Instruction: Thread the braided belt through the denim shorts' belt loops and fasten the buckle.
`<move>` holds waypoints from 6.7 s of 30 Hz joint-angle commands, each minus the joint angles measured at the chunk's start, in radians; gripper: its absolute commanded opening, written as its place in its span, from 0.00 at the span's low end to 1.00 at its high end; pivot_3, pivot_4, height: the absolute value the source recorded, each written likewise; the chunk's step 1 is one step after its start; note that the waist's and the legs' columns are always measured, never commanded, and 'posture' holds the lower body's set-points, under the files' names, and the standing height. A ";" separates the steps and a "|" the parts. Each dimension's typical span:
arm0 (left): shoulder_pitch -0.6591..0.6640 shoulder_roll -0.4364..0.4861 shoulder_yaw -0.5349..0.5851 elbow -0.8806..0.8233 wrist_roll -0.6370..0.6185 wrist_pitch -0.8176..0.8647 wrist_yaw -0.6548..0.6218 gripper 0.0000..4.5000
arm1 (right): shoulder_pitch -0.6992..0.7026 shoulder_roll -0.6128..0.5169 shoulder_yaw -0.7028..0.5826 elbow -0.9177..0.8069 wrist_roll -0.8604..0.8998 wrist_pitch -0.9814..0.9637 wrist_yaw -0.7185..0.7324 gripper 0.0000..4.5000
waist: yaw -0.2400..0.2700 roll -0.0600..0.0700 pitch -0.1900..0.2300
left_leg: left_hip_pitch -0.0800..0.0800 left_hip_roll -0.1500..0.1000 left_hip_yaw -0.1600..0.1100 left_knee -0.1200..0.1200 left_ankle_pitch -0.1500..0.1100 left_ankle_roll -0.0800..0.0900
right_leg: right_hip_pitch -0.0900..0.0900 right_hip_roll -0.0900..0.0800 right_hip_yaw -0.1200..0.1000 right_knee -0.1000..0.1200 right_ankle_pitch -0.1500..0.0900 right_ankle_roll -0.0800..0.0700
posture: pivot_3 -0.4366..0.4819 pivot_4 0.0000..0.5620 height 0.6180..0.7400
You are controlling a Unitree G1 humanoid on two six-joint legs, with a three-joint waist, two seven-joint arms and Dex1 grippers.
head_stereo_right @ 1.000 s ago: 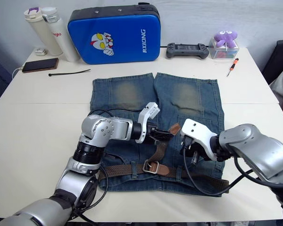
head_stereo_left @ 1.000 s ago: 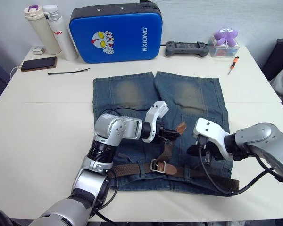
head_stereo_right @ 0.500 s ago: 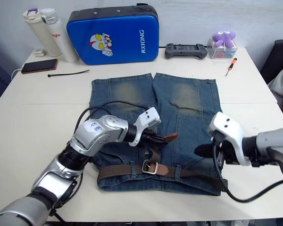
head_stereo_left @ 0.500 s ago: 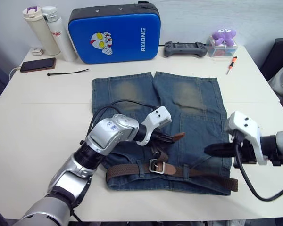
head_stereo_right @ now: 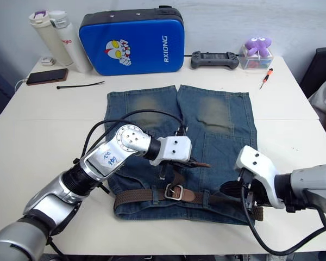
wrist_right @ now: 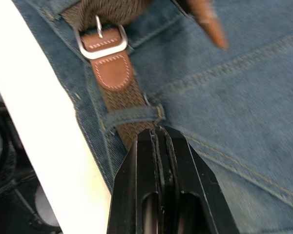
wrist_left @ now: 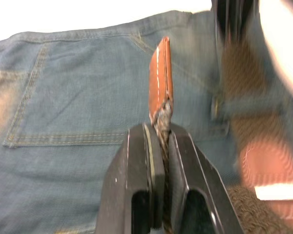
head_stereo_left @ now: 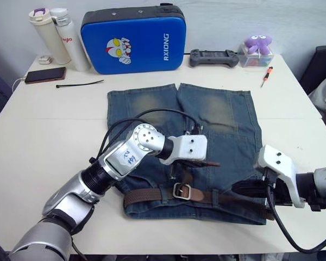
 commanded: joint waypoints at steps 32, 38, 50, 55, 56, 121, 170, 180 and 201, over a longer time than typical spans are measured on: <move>0.023 -0.091 0.146 0.063 0.062 -0.032 -0.138 0.00 | -0.219 0.126 0.291 -0.097 -0.121 -0.222 -0.273 0.71 | -0.001 0.000 0.000 | 0.001 0.000 0.000 0.005 0.000 0.001 | 0.002 0.000 0.000 0.003 0.000 0.001 | 0.48 0.27 1.00; 0.018 -0.111 0.145 0.052 0.066 -0.022 -0.141 0.00 | -0.290 0.159 0.372 -0.071 -0.134 -0.184 -0.306 0.53 | -0.001 0.000 0.000 | 0.001 0.000 0.000 0.005 0.000 0.001 | 0.002 0.000 0.000 0.004 0.000 0.001 | 0.48 0.27 1.00; 0.021 -0.118 0.181 0.027 0.031 0.045 -0.160 0.00 | -0.285 0.144 0.410 -0.041 -0.197 -0.181 -0.316 0.01 | -0.002 0.001 0.000 | 0.001 0.000 0.000 0.005 0.000 0.001 | 0.002 0.000 0.000 0.007 0.000 0.001 | 0.48 0.27 1.00; 0.021 -0.121 0.220 0.006 -0.014 0.125 -0.159 0.10 | -0.287 0.142 0.418 -0.020 -0.216 -0.205 -0.305 0.00 | -0.002 0.001 0.000 | 0.001 0.000 0.000 0.006 0.000 0.001 | 0.002 0.000 0.000 0.008 0.000 0.001 | 0.48 0.27 1.00; 0.021 -0.118 0.228 0.001 -0.028 0.140 -0.163 0.20 | -0.287 0.143 0.418 -0.016 -0.219 -0.209 -0.303 0.00 | -0.002 0.001 0.000 | 0.001 0.000 0.000 0.006 0.000 0.001 | 0.002 0.000 0.000 0.008 0.000 0.001 | 0.48 0.27 1.00; 0.158 -0.161 0.587 -0.158 -0.678 1.243 0.713 0.81 | -0.385 0.224 0.545 0.106 -0.458 -0.381 -0.152 0.00 | -0.011 0.001 -0.001 | 0.000 0.000 -0.002 0.019 -0.002 -0.001 | 0.000 0.000 0.000 0.017 0.000 0.001 | 0.48 0.27 1.00; -0.121 -0.093 0.077 0.047 -0.094 0.399 0.024 0.00 | -0.361 -0.011 0.461 0.049 -0.544 -0.461 -0.016 0.01 | -0.003 0.002 -0.001 | -0.001 -0.001 -0.001 0.018 -0.002 0.001 | 0.001 0.000 0.001 0.013 0.000 0.001 | 0.48 0.27 1.00; -0.018 -0.104 0.258 0.012 -0.207 0.414 0.004 0.00 | -0.250 0.047 0.316 0.175 -0.508 -0.617 0.017 0.01 | -0.003 0.002 -0.001 | -0.001 0.000 -0.001 0.018 -0.002 0.001 | 0.001 0.000 0.001 0.013 0.000 0.001 | 0.48 0.27 1.00; 0.142 -0.201 0.323 0.103 -0.205 0.214 0.035 0.51 | -0.158 0.100 0.200 0.183 -0.382 -0.637 0.060 0.00 | -0.002 0.002 -0.001 | 0.000 0.000 -0.001 0.019 -0.002 0.001 | 0.003 0.000 0.001 0.014 0.000 0.001 | 0.48 0.27 1.00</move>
